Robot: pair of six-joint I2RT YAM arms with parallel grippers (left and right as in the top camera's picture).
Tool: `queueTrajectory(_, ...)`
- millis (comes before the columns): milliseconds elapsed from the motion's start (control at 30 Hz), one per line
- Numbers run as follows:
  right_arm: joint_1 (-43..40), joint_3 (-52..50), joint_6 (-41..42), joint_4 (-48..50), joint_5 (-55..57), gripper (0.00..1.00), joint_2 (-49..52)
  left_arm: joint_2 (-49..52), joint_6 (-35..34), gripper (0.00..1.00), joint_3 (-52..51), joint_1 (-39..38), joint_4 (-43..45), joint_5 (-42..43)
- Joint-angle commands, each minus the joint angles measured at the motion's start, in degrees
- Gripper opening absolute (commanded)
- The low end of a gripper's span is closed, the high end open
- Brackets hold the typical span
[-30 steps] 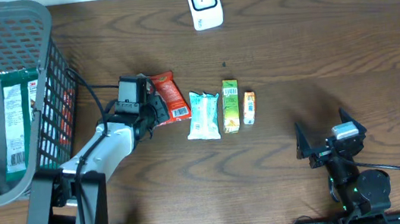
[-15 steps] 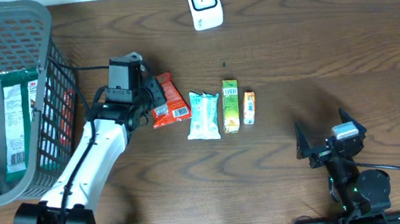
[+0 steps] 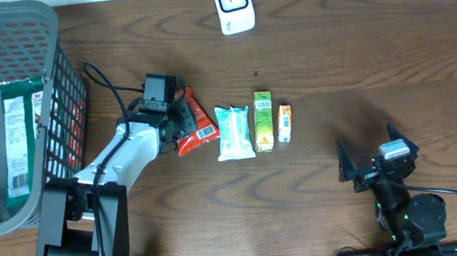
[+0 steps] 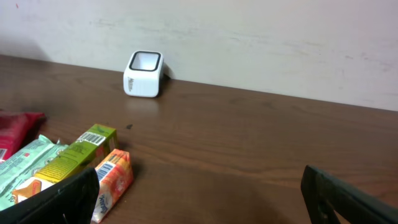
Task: Scan the item barcode
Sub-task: 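Lower the red bag onto the table left of the wipe pack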
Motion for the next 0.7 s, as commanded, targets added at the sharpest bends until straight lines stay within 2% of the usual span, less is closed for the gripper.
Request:
queueTrajectory(0,-0.2,-0.1,0.7,-0.2,0.3,0.99,-0.3,0.7,1.9,0.12,-0.2,0.0,-0.3,-3.6)
queueTrajectory(100,-0.2,-0.1,0.7,-0.2,0.3,0.99,-0.3,-0.9,4.3,0.12,0.9,0.0,0.4,-2.1)
queueTrajectory(367,-0.2,-0.1,0.7,-0.2,0.3,0.99,-0.3,-7.7,4.3,0.12,3.4,0.0,2.0,-2.4)
queueTrajectory(667,-0.2,-0.1,0.7,-0.2,0.3,0.99,-0.3,-1.8,4.5,0.12,3.4,0.0,4.3,-8.5)
